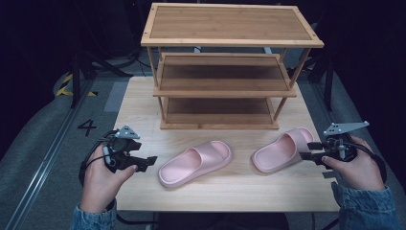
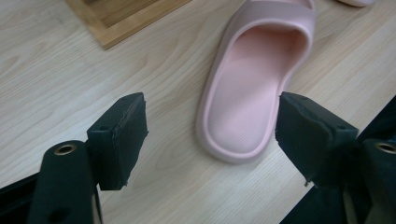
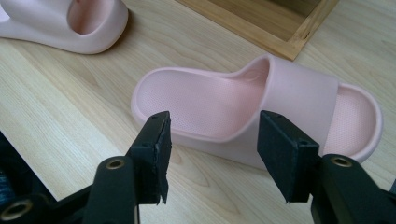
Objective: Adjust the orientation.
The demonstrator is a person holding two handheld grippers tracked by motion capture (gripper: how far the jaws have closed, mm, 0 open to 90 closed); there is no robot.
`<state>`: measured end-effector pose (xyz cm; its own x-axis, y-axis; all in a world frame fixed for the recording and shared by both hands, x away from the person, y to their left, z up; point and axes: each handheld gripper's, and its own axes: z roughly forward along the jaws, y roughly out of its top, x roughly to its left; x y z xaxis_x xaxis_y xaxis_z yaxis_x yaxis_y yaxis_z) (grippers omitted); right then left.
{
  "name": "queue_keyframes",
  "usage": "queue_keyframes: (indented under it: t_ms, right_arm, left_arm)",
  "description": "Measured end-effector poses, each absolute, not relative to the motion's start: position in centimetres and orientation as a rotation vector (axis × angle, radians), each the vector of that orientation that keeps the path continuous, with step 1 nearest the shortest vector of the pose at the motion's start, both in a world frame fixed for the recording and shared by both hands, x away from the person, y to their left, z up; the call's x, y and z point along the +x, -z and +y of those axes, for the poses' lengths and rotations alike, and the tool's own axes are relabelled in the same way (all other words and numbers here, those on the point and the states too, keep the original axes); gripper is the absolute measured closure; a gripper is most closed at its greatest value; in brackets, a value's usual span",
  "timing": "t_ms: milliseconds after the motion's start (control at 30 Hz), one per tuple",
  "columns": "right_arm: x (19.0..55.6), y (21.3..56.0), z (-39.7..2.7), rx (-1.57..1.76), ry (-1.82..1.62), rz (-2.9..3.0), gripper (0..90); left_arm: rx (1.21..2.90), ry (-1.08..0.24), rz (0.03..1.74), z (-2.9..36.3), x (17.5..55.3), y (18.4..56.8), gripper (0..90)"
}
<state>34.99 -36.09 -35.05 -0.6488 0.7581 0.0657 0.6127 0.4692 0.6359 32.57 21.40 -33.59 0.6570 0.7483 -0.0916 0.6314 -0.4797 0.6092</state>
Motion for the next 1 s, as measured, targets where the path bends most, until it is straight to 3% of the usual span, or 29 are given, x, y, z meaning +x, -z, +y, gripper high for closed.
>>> queue_keyframes:
  t_ms: [400, 1000]
  right_arm:
    - [34.4, 35.7, -35.8, 1.204, -0.918, 2.506, 44.8]
    - [34.4, 36.2, -35.5, 1.214, -0.901, 2.528, 43.7]
  left_arm:
    - [2.351, -0.193, 0.938, 17.3, 34.1, 35.2, 19.6]
    - [2.334, -0.176, 0.895, 13.7, 35.2, 38.7, 22.3]
